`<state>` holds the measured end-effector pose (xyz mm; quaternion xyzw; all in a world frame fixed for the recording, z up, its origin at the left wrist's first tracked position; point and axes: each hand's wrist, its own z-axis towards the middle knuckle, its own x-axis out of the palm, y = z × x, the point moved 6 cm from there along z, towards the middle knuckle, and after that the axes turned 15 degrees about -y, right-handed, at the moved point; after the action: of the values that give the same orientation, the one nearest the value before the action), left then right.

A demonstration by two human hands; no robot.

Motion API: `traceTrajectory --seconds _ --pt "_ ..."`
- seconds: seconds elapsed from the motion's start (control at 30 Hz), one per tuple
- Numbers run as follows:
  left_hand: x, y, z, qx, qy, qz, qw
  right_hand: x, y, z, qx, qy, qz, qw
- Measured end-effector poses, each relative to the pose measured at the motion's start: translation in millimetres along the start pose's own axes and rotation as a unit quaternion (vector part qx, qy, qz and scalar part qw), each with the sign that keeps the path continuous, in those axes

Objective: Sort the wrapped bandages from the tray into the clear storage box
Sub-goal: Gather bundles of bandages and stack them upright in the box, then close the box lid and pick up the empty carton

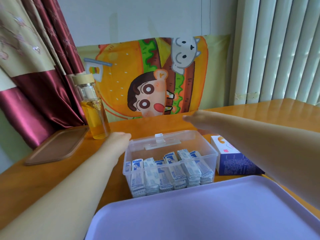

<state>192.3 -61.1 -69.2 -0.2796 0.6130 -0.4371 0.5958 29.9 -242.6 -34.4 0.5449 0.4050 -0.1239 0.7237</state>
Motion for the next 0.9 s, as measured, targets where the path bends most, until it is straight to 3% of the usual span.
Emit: traceTrajectory --seconds 0.13,0.3,0.43,0.63,0.9 --pt "14 23 -3 -0.156 0.089 -0.055 0.982 18 -3 11 0.028 0.058 0.011 0.998" --pt "26 23 -1 -0.213 0.127 -0.128 0.96 27 -6 25 0.045 0.083 -0.017 0.995" --pt "25 21 1 -0.175 0.117 -0.114 0.971 42 -16 22 0.093 0.113 -0.023 0.989" --pt "19 13 11 -0.044 0.053 -0.077 0.995 34 -7 28 0.058 0.041 0.105 0.992" --pt "-7 -34 10 0.081 -0.021 -0.238 0.968 -4 13 35 0.019 -0.054 0.268 0.962"
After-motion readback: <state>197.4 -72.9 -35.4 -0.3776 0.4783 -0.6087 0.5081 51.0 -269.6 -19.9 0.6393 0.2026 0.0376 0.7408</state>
